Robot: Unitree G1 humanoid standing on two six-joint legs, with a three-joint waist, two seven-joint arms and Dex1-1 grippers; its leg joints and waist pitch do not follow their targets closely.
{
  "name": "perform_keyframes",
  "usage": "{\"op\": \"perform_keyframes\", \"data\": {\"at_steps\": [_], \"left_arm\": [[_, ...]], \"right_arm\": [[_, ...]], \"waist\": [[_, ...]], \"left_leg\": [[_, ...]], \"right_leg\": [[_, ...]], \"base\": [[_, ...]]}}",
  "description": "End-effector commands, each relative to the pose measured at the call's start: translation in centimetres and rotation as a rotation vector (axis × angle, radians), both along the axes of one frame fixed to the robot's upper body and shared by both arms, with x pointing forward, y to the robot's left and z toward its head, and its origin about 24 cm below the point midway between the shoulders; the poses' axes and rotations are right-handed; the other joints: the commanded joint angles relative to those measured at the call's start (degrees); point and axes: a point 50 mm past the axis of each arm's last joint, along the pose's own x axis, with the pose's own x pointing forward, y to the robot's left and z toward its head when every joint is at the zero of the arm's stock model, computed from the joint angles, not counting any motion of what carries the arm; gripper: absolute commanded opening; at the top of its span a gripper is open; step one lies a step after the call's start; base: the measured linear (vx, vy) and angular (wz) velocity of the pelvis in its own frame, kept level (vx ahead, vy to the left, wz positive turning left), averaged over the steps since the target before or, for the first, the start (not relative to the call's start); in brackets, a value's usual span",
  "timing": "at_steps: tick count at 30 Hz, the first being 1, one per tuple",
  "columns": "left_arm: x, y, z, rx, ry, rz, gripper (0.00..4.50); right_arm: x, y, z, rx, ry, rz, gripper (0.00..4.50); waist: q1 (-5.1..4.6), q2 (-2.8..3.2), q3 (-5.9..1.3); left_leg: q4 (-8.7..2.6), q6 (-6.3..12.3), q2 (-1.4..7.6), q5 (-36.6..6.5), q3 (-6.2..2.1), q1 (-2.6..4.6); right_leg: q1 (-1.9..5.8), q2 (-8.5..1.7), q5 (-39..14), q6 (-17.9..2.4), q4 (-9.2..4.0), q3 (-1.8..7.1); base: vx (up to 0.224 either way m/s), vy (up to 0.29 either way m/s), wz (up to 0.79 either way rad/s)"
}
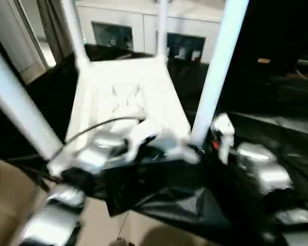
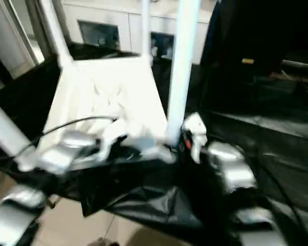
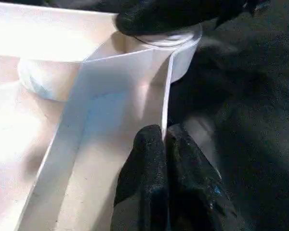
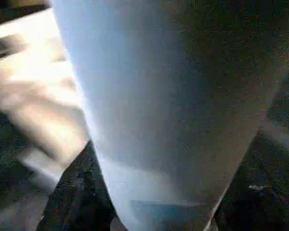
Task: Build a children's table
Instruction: Rotate leg to tighten
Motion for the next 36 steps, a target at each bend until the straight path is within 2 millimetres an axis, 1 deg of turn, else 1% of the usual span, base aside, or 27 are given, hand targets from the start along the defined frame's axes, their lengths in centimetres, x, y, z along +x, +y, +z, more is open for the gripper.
{"op": "perform_keyframes", "data": {"at_steps": [1,3,4,5,7,8,10,11,13,14,16,18,19,21,22,23,24,26,27,28,29,30,31,32,33,34,36], "left_arm": [[1.5,-1.3,2.0,-0.06,-0.105,0.141,0.0],[1.2,-2.2,1.9,-0.076,-0.103,0.124,0.0],[1.1,-2.5,1.9,-0.082,-0.1,0.117,0.0],[1.0,-2.8,1.9,-0.087,-0.101,0.106,0.0],[0.8,-3.1,1.7,-0.089,-0.102,0.087,0.0],[0.7,-3.1,1.7,-0.087,-0.103,0.08,0.0],[0.7,-2.9,1.5,-0.08,-0.104,0.072,0.0],[0.7,-2.9,1.4,-0.078,-0.103,0.07,0.0],[0.7,-2.5,1.4,-0.074,-0.111,0.063,0.0],[0.7,-2.2,1.4,-0.07,-0.117,0.056,0.0],[0.6,-1.7,1.4,-0.07,-0.136,0.034,0.0],[0.5,-1.6,1.4,-0.073,-0.144,0.027,0.0],[0.4,-1.5,1.5,-0.078,-0.153,0.018,0.0],[0.2,-1.4,1.5,-0.088,-0.163,0.013,0.0],[-0.2,-1.3,1.4,-0.109,-0.169,0.007,0.0],[-0.4,-1.3,1.4,-0.119,-0.169,0.003,0.0],[-0.6,-1.3,1.5,-0.133,-0.17,-0.003,0.0],[-1.4,-1.0,1.9,-0.185,-0.189,-0.001,0.0],[-1.8,-0.7,2.1,-0.198,-0.196,0.005,0.0],[-2.1,-0.6,2.2,-0.206,-0.2,0.008,0.28],[-2.4,-0.4,2.4,-0.213,-0.202,0.014,0.28],[-2.6,-0.3,2.5,-0.221,-0.202,0.02,0.55],[-3.7,0.0,2.7,-0.243,-0.195,0.034,0.55],[-4.0,0.0,2.8,-0.247,-0.195,0.035,0.58],[-4.4,0.0,2.9,-0.252,-0.196,0.037,0.62],[-4.6,0.1,2.9,-0.254,-0.196,0.038,0.62],[-6.5,0.6,2.8,-0.251,-0.178,0.07,0.95]], "right_arm": [[-1.3,3.2,-3.3,0.041,0.151,-0.046,2.09],[-1.2,4.4,-3.3,0.06,0.147,-0.06,2.09],[-1.2,4.9,-3.2,0.064,0.138,-0.055,2.09],[-1.3,5.5,-3.0,0.075,0.129,-0.035,2.09],[-1.5,6.3,-2.8,0.1,0.119,0.013,2.74],[-1.6,6.3,-2.8,0.1,0.112,0.035,2.74],[-1.7,6.0,-2.6,0.098,0.099,0.064,2.76],[-1.7,5.9,-2.5,0.097,0.096,0.069,3.02],[-1.8,4.8,-2.2,0.067,0.065,0.097,3.16],[-1.9,3.9,-1.8,0.054,0.046,0.112,3.16],[-2.0,1.0,-0.7,0.04,0.007,0.131,3.16],[-2.1,0.0,-0.4,0.034,-0.005,0.135,3.16],[-2.3,-1.3,0.1,0.03,-0.015,0.138,3.16],[-2.7,-3.2,0.8,0.018,-0.016,0.153,3.16],[-3.5,-5.1,1.6,-0.007,-0.012,0.186,3.16],[-3.8,-5.7,1.9,-0.018,-0.011,0.2,3.16],[-4.2,-6.2,2.1,-0.025,-0.005,0.215,3.16],[-5.6,-7.1,2.8,-0.03,0.029,0.294,3.16],[-6.0,-7.2,3.0,-0.025,0.041,0.321,3.16],[-6.3,-7.2,3.0,-0.022,0.047,0.336,3.23],[-6.5,-7.1,3.0,-0.016,0.053,0.35,3.23],[-6.7,-7.0,3.0,-0.01,0.059,0.361,3.25],[-7.0,-6.3,2.8,0.001,0.07,0.382,3.25],[-7.0,-6.2,2.7,0.003,0.07,0.384,3.25],[-7.1,-5.9,2.7,0.007,0.072,0.388,3.25],[-7.1,-5.8,2.7,0.009,0.073,0.39,3.25],[-6.9,-4.2,2.4,0.053,0.077,0.408,3.25]], "waist": [[-0.38,-0.63,-3.05],[-0.46,-0.2,-3.12],[-0.54,-0.35,-3.13],[-0.47,-0.05,-3.17],[-0.54,-0.15,-3.17],[-0.51,0.05,-3.17],[-0.5,-0.07,-3.2],[-0.47,-0.05,-3.23],[-0.43,-0.05,-3.22],[-0.29,-0.3,-3.17],[-0.13,-0.52,-3.27],[0.1,-0.69,-3.43],[0.03,-0.78,-3.48],[0.19,-1.43,-3.45],[0.36,-1.82,-3.43],[0.85,-1.61,-3.57],[0.82,-1.56,-3.47],[0.82,-2.05,-3.49],[0.92,-2.12,-3.53],[0.86,-1.97,-3.68],[0.82,-1.96,-3.8],[0.73,-1.8,-3.96],[0.75,-2.06,-4.03],[0.78,-1.94,-3.95],[0.72,-1.99,-3.63],[0.72,-2.03,-3.42],[0.49,-2.9,-2.16]], "left_leg": [[-5.01,-1.44,2.56,-20.75,-1.77,2.03],[-5.23,-1.45,2.53,-21.19,-1.94,1.95],[-5.27,-1.44,2.54,-21.19,-1.9,1.88],[-5.34,-1.39,2.51,-21.45,-1.96,1.95],[-5.44,-1.31,2.54,-21.77,-1.92,1.96],[-5.46,-1.32,2.59,-21.9,-1.89,1.98],[-5.43,-0.92,2.56,-21.92,-1.85,1.94],[-5.45,-0.83,2.59,-21.67,-1.86,1.92],[-5.43,-0.75,2.63,-21.57,-1.79,1.98],[-5.46,-0.33,2.64,-21.44,-1.79,1.92],[-5.34,0.6,2.67,-20.05,-1.74,1.74],[-5.02,1.84,2.73,-17.54,-1.59,1.63],[-4.87,2.87,2.61,-15.63,-1.58,1.2],[-4.65,3.63,2.62,-15.07,-1.38,1.35],[-4.47,4.51,2.64,-14.04,-1.26,1.32],[-4.21,5.54,2.8,-12.09,-1.35,1.12],[-4.25,6.01,2.8,-11.32,-1.37,0.83],[-4.08,7.16,2.72,-9.92,-1.37,0.55],[-4.06,7.43,2.81,-9.66,-1.45,0.46],[-3.95,8.25,3.0,-8.66,-1.45,0.39],[-3.78,8.43,2.93,-8.33,-1.35,0.51],[-3.72,8.45,3.02,-7.89,-1.31,0.66],[-3.52,8.93,3.21,-5.81,-1.31,0.53],[-3.41,9.81,3.28,-4.33,-1.28,0.36],[-3.43,10.16,3.24,-4.45,-1.12,0.44],[-3.5,10.2,3.23,-5.28,-1.11,0.44],[-4.27,8.61,3.42,-9.23,-1.12,0.4]], "right_leg": [[1.47,-3.54,-23.19,-9.76,-5.41,1.75],[1.56,-3.44,-22.98,-9.2,-5.45,1.7],[1.57,-3.39,-22.59,-9.06,-5.5,1.73],[1.55,-3.41,-22.16,-9.05,-5.46,1.7],[1.61,-3.28,-21.05,-9.18,-5.49,1.68],[1.57,-3.26,-20.17,-9.32,-5.53,1.74],[1.66,-3.24,-18.63,-9.86,-5.38,1.8],[1.7,-3.25,-18.27,-9.99,-5.32,1.82],[1.64,-3.19,-17.72,-10.27,-5.28,1.83],[1.81,-3.15,-17.68,-9.97,-5.33,1.83],[2.05,-3.19,-16.13,-9.92,-5.18,1.93],[2.15,-3.29,-13.73,-10.43,-4.94,2.01],[2.42,-3.32,-12.8,-10.98,-4.75,1.88],[2.43,-3.35,-12.82,-11.27,-4.84,1.93],[2.41,-3.27,-13.04,-11.43,-4.8,1.92],[2.66,-3.42,-11.57,-11.46,-4.46,1.96],[2.67,-3.42,-11.11,-11.46,-4.43,1.93],[2.77,-3.33,-10.88,-11.29,-4.25,1.71],[2.9,-3.39,-10.62,-11.36,-4.11,1.67],[2.74,-3.36,-9.1,-11.96,-3.78,1.64],[2.46,-3.23,-8.62,-12.28,-3.79,1.61],[2.39,-3.18,-7.59,-12.87,-3.61,1.63],[2.46,-3.18,-3.88,-14.04,-3.01,1.6],[2.31,-3.18,-1.33,-14.97,-2.78,1.58],[1.92,-2.96,-1.4,-15.22,-2.94,1.56],[1.93,-2.91,-2.91,-15.08,-3.17,1.53],[1.61,-3.02,-9.64,-13.66,-3.98,1.64]], "base": [[0.0,0.0,0.0],[0.0,0.0,0.0],[0.0,0.0,0.0],[0.0,0.0,0.0],[0.0,0.0,0.0],[0.0,0.0,0.0],[0.0,0.0,0.0],[0.0,0.0,0.0],[0.0,0.0,0.0],[0.0,0.0,0.0],[0.0,0.0,0.0],[0.0,0.0,0.0],[0.0,0.0,0.0],[0.0,0.0,0.0],[0.0,0.0,0.0],[0.0,0.0,0.0],[0.0,0.0,0.0],[0.0,0.0,0.0],[0.0,0.0,0.0],[0.0,0.0,0.0],[0.0,0.0,0.0],[0.0,0.0,0.0],[0.0,0.0,0.0],[0.0,0.0,0.0],[0.0,0.0,0.0],[0.0,0.0,0.0],[0.0,0.0,0.0]]}}
